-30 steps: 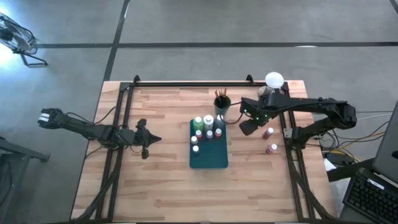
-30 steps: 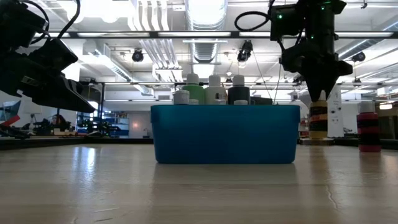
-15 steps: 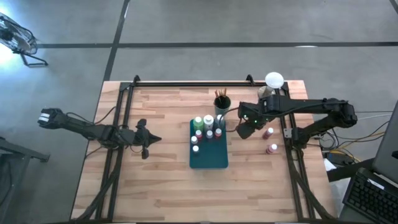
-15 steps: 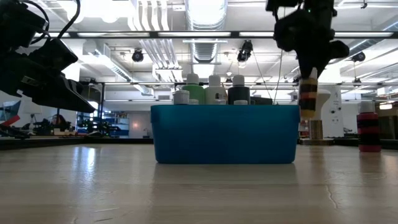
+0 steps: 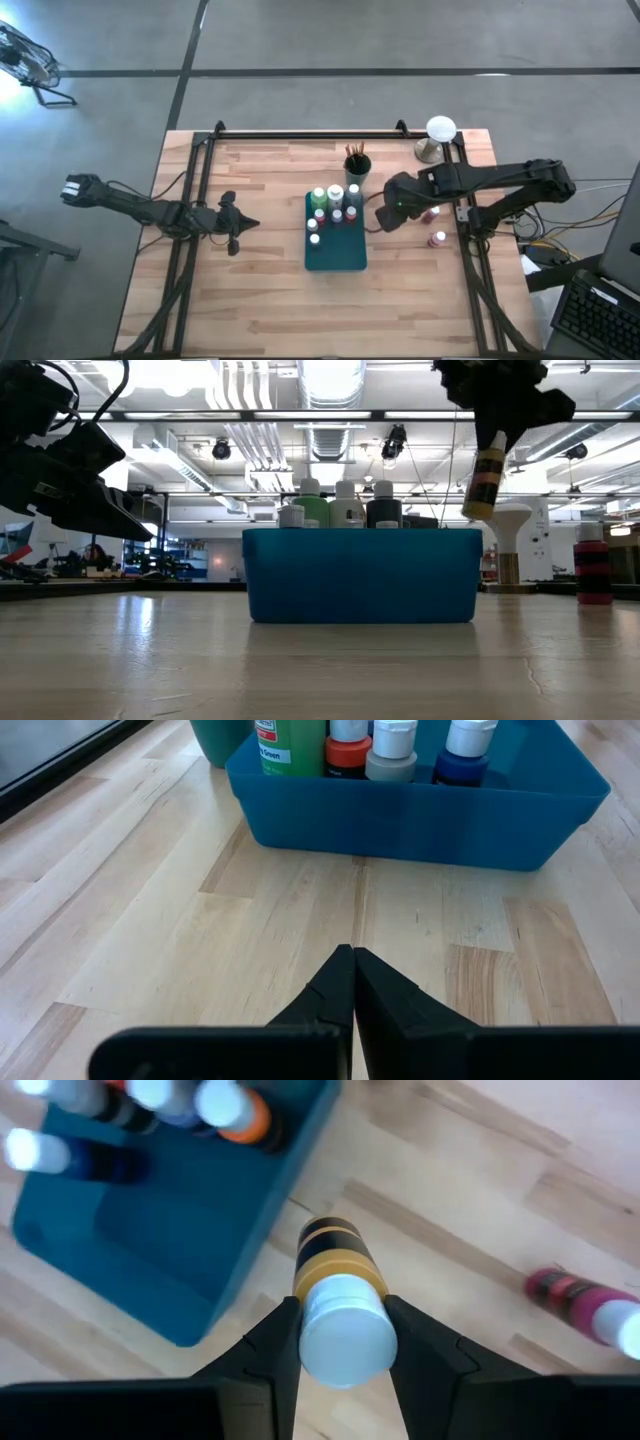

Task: Pick & Place Paint Supplies
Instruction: Put the small yellow paint bottle into the blue bin

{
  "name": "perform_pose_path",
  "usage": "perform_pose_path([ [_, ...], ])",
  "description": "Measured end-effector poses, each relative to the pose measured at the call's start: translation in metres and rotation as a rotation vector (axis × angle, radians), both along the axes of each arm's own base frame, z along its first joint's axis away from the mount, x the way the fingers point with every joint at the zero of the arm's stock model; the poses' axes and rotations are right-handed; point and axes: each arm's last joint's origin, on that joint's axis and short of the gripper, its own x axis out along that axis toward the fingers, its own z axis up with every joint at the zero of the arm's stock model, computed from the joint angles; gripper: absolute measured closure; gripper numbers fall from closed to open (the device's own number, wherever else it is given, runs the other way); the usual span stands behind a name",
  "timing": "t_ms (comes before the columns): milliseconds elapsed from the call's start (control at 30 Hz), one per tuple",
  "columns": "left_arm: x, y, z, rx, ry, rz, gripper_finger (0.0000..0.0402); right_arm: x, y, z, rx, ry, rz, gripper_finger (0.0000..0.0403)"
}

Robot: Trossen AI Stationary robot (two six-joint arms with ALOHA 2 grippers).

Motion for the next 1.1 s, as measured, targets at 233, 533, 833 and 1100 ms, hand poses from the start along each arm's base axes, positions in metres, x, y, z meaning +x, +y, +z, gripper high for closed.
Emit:
perform_pose_path([
  [233, 0.0, 0.0, 0.0, 0.0, 0.0, 0.0, 0.0394, 0.027, 0.019, 0.009, -0.025, 0.044, 0.051, 0.0288],
  [533, 0.0, 0.0, 0.0, 0.0, -0.001, 0.0, 0.0394, 0.077, 0.036, 0.025, -0.078, 0.146, 0.098, 0.0288],
  [833, 0.0, 0.0, 0.0, 0.0, -0.001, 0.0, 0.0394, 0.117, 0.052, 0.028, -0.077, 0.13, 0.111, 0.0288],
  [1100, 0.0, 0.0, 0.0, 0.0, -0.001, 0.0, 0.0394, 0.144, 0.062, 0.013, -0.071, 0.155, 0.121, 0.0288],
])
